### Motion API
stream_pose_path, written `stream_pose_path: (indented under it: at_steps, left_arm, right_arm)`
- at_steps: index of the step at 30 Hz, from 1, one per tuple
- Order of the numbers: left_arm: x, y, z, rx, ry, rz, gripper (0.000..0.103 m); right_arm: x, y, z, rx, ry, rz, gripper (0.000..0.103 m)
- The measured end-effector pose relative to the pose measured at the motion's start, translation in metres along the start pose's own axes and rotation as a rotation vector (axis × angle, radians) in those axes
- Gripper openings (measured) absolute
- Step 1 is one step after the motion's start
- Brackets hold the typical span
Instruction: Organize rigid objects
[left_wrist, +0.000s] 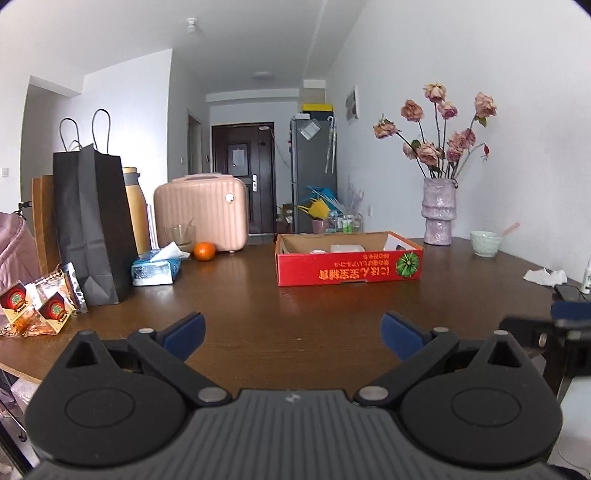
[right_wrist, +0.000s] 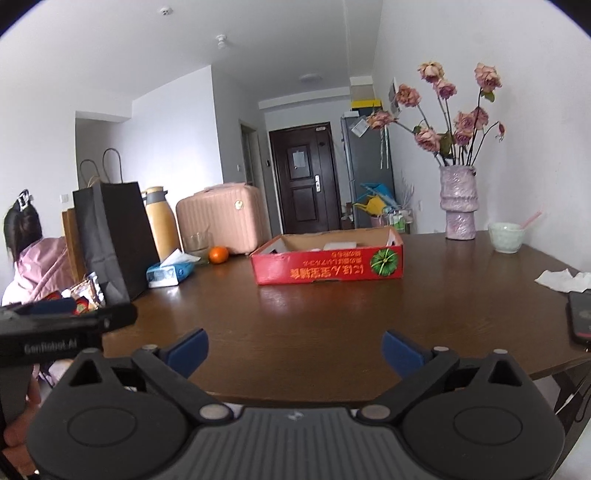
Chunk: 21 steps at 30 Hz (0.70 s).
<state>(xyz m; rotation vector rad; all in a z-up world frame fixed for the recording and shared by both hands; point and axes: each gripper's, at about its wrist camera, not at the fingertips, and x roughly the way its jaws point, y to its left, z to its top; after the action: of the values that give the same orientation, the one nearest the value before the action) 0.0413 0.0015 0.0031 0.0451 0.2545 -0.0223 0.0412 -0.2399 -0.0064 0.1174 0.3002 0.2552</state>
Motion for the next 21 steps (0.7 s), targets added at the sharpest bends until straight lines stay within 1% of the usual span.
stream_pose_path:
  at_steps: [4,8,13,21]
  left_arm:
    - [0.0019,-0.0025,-0.0001,0.007,0.008,-0.002,0.103]
    - [0.0011,-0.0024,0.0003,0.012,-0.005,0.002,0.103]
    - [0.0025,-0.0014,0.0003,0.008,-0.002,0.0,0.103]
    - [0.0011,-0.0032,0.0011,0.015,-0.012,0.0,0.103]
  right_arm:
    - [0.0013,-0.0026,0.0038,-0.012,0.009,-0.023,0.102]
    - [0.0033,-0.0033,0.0054,-0.015,0.013,-0.016,0.102]
    - [0.0062,-0.0019,0.0048,-0.018,0.026,-0.015,0.102]
    - [0.0036,-0.0034,0.0059,-0.014,0.013,-0.017,0.102]
